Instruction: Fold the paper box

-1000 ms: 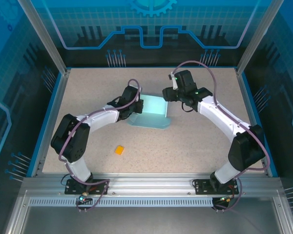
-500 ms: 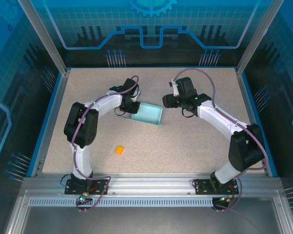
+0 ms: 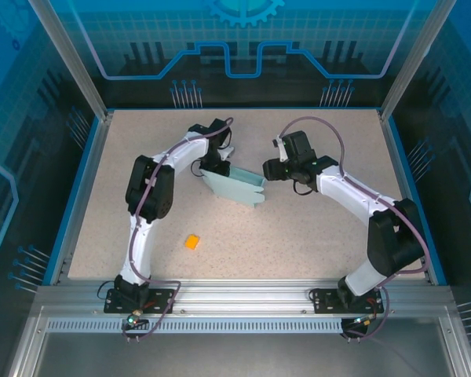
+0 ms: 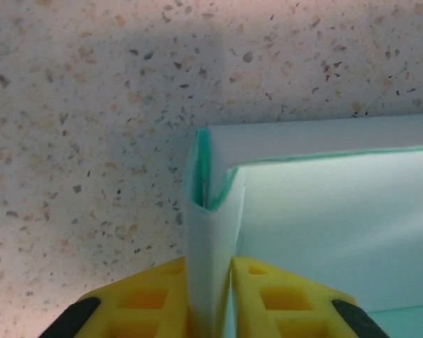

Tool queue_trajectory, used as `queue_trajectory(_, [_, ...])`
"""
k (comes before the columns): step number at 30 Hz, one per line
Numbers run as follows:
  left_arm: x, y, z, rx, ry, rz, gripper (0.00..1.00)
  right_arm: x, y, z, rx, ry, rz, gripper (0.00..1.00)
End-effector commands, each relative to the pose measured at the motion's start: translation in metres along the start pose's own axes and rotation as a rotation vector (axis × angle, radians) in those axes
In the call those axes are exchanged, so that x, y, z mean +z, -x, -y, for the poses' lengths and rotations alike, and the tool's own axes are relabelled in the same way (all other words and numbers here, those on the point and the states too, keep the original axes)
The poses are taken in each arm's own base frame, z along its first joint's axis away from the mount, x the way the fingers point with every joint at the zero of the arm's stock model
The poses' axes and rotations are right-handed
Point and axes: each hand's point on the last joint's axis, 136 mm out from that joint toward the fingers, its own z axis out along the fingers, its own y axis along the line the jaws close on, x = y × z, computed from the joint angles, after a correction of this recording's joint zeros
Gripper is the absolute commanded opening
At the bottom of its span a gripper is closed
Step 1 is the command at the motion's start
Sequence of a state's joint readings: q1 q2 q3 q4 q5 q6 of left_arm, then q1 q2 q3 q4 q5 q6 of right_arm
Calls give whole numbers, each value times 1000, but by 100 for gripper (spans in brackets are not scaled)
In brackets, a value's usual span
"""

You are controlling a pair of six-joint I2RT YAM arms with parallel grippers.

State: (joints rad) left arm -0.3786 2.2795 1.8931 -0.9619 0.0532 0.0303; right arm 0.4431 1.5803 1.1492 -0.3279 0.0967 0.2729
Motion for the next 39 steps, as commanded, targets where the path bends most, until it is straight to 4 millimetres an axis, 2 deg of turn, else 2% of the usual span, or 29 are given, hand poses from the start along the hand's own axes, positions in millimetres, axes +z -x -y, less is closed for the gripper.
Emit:
queue_trajectory(1, [-11,6,8,15,-45,-15,30,-2,-1,10,30,-21,7,62])
queue_trajectory(8, [-36,41,12,31,-69,82,47,3,-3,24,98,37,-13,62])
queue_trajectory(13, [-64,67,8,19,-84,188,56,16,2,34,146,72,-35,62])
queue_trajectory(17, [-94,89,8,8,-115,305,63,32,8,31,164,117,-65,62])
queue_trajectory(19, [-102,95,7,-3,-141,334,64,38,9,25,162,137,-77,62])
queue_trajectory(22, [-98,96,6,-8,-148,332,65,43,7,23,160,140,-87,62])
queue_trajectory(29, [-75,93,10,-11,-194,286,65,51,-2,25,155,131,-116,62])
queue_trajectory(39, [-46,85,34,42,-312,237,66,59,-10,27,153,123,-138,62])
